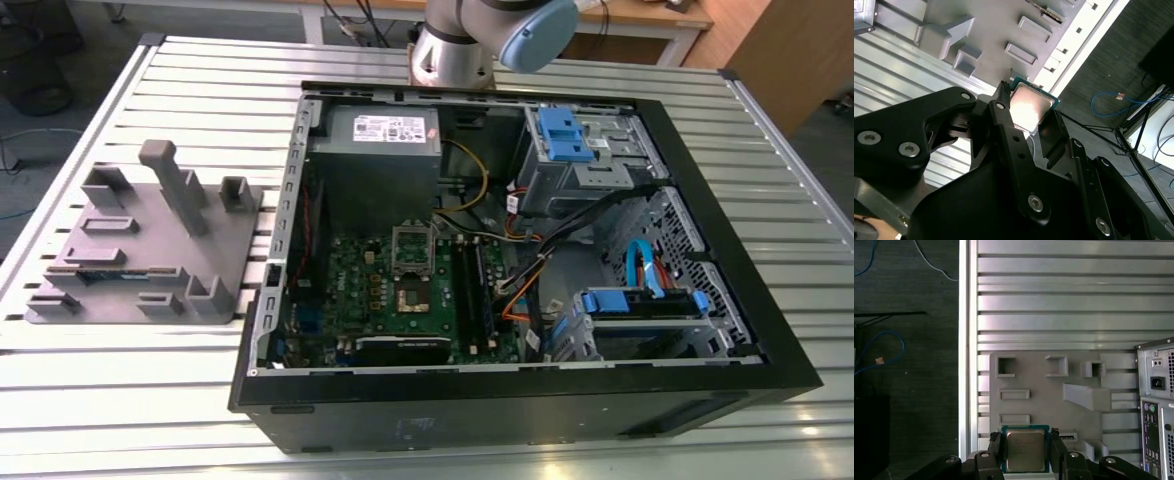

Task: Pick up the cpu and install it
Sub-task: 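Pick up the cpu and move it towards the insertion slot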

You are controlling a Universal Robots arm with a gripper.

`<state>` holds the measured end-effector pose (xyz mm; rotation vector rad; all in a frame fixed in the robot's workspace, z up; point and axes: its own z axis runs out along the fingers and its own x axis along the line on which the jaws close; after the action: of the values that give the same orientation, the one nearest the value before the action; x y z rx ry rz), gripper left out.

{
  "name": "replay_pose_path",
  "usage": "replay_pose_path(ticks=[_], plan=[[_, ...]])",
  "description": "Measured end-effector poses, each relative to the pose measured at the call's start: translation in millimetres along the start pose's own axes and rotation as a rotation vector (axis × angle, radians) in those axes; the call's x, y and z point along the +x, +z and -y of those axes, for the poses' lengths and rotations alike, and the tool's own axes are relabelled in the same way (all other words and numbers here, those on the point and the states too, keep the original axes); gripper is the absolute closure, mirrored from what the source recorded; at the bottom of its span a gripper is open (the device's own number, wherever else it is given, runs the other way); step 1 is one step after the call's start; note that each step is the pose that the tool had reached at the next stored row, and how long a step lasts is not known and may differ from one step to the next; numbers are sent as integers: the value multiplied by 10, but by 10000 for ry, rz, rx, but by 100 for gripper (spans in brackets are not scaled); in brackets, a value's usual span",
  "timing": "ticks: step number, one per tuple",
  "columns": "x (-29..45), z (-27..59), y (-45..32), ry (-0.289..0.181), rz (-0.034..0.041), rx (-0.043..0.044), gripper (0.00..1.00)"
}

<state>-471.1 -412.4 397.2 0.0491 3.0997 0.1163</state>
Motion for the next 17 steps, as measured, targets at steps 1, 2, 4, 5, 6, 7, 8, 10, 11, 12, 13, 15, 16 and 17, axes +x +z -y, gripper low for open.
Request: replay_pose_path(ticks=[1, 2, 4, 5, 6, 7, 8, 10, 11, 12, 13, 15, 16, 17], plan=[[0, 0, -2, 0, -1, 1, 53], [0, 0, -3, 0, -1, 1, 53], [0, 0, -4, 0, -2, 1, 53], [0, 0, -4, 0, -1, 1, 53], [0, -1, -8, 1, -4, 3, 53], [0, 0, -9, 0, -4, 2, 53], [0, -1, -9, 0, -2, 2, 53], [0, -1, -9, 0, -1, 1, 53], [0, -1, -9, 0, -1, 0, 53], [0, -1, -9, 0, -1, 1, 53], [-1, -1, -10, -1, -1, 11, 53], [-1, -1, -12, -5, -3, 117, 53], [-1, -1, -10, -7, 1, 163, 53], [-1, -1, -10, -9, 3, 199, 53]])
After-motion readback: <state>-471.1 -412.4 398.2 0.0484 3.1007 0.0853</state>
